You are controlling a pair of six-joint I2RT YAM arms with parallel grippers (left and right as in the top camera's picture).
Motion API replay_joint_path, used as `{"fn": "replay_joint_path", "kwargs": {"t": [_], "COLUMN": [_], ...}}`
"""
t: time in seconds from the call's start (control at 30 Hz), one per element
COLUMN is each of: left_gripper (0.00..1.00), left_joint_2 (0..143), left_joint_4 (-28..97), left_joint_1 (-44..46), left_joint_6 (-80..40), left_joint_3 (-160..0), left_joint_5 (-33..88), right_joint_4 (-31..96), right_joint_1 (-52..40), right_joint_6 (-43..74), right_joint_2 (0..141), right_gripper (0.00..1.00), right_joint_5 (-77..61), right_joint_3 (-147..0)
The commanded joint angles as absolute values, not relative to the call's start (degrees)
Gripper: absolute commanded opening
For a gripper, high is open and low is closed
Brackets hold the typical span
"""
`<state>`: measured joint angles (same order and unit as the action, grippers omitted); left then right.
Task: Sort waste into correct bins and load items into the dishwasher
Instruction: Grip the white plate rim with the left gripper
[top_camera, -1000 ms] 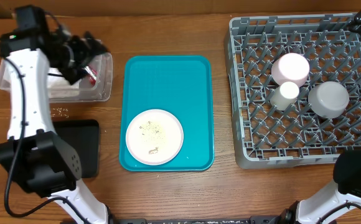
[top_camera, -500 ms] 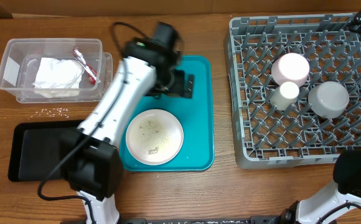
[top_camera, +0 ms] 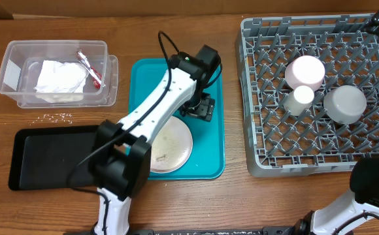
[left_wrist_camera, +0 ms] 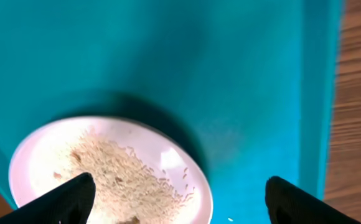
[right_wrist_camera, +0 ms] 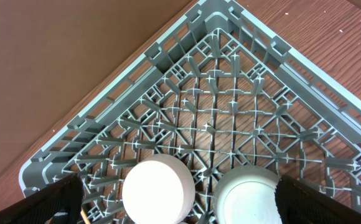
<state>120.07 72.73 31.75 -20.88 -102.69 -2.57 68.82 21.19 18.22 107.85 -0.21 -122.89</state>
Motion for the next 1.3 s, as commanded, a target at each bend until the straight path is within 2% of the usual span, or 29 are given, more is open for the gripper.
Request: {"fn": "replay_joint_path", "kwargs": {"t": [0.0, 0.13, 0.23, 0.3, 0.53, 0.9, 1.13, 1.27], "left_gripper": [0.87, 0.84, 0.73, 0.69, 0.70, 0.68, 0.60, 0.59], "left_joint_2": [122.8, 124.2, 124.6, 124.8, 125.0, 125.4, 125.4, 125.4], "left_joint_4": [74.1, 74.7, 74.4, 74.6, 75.8, 70.1, 64.4, 63.5], "left_joint_1": [31.6, 31.6, 31.6, 31.6, 31.6, 31.6, 31.5, 31.5], "left_joint_6": [-28.5, -31.8, -32.6, -32.6, -33.1, -33.9, -33.9, -33.8], "left_joint_3": [-102.4, -102.4, -102.4, -102.4, -102.4, -96.8, -89.9, -87.7], "left_joint_5": [-0.6, 8.4, 10.0, 8.8, 0.4, 0.0, 0.0, -0.1], "right_joint_4": [68.7, 68.7, 68.7, 68.7, 68.7, 68.7, 68.7, 68.7], "right_joint_1": [21.3, 21.3, 21.3, 21.3, 21.3, 21.3, 21.3, 21.3], "right_joint_6": [18.5, 18.5, 18.5, 18.5, 18.5, 18.5, 18.5, 18.5], "right_joint_2": [107.6, 107.6, 107.6, 107.6, 107.6, 107.6, 107.6, 107.6], "right_gripper": [1.00, 1.00, 1.00, 1.00, 1.00, 1.00, 1.00, 1.00], "right_joint_5": [-0.5, -0.5, -0.5, -0.5, -0.5, -0.5, -0.5, -0.5], "right_joint_3": [-123.0, -123.0, -123.0, -123.0, -123.0, -123.0, -123.0, -123.0]}}
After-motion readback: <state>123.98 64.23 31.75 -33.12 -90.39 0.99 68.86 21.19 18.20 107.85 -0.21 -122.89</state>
